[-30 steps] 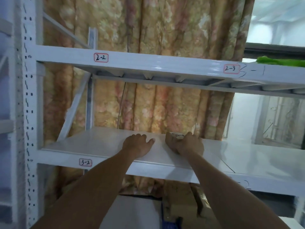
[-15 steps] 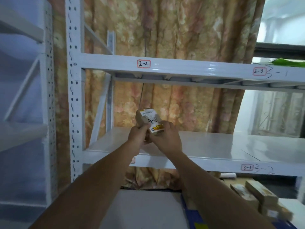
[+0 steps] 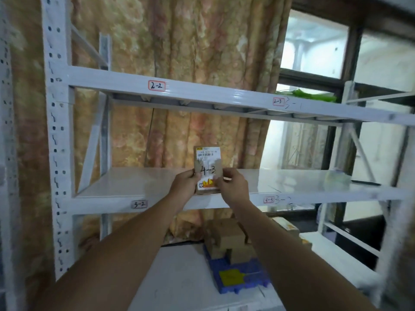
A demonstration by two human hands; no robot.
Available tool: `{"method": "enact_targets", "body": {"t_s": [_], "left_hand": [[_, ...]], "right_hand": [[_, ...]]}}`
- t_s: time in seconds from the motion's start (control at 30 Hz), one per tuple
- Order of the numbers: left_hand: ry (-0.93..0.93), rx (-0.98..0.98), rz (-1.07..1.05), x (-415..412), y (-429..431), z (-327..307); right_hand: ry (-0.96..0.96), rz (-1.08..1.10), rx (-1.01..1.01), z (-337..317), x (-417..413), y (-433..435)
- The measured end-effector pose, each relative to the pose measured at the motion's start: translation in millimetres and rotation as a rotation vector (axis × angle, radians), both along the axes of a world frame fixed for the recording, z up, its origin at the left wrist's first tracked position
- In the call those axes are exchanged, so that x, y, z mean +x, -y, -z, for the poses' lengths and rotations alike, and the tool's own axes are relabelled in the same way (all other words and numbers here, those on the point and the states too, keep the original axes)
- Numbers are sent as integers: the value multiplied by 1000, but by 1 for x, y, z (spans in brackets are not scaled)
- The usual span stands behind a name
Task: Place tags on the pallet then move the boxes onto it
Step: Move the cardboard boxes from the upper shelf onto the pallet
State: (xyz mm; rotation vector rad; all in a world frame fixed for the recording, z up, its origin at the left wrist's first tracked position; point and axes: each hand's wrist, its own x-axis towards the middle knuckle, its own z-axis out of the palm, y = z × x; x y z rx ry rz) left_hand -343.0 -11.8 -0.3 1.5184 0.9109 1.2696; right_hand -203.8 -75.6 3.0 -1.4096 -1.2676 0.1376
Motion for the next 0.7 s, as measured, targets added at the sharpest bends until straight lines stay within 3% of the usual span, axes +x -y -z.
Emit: {"method": "enact_targets", "body": {"t_s": [0.17, 0.43, 0.7], "left_hand": [[-201, 111, 88, 121, 40, 12], [-293, 247, 220, 317, 140, 24], [-385, 214, 304, 425, 169, 58]], "right_hand": [[-51, 173, -82, 14, 116, 72], [-125, 443, -94, 24, 290, 192], [-203, 541, -155, 58, 395, 226]]}}
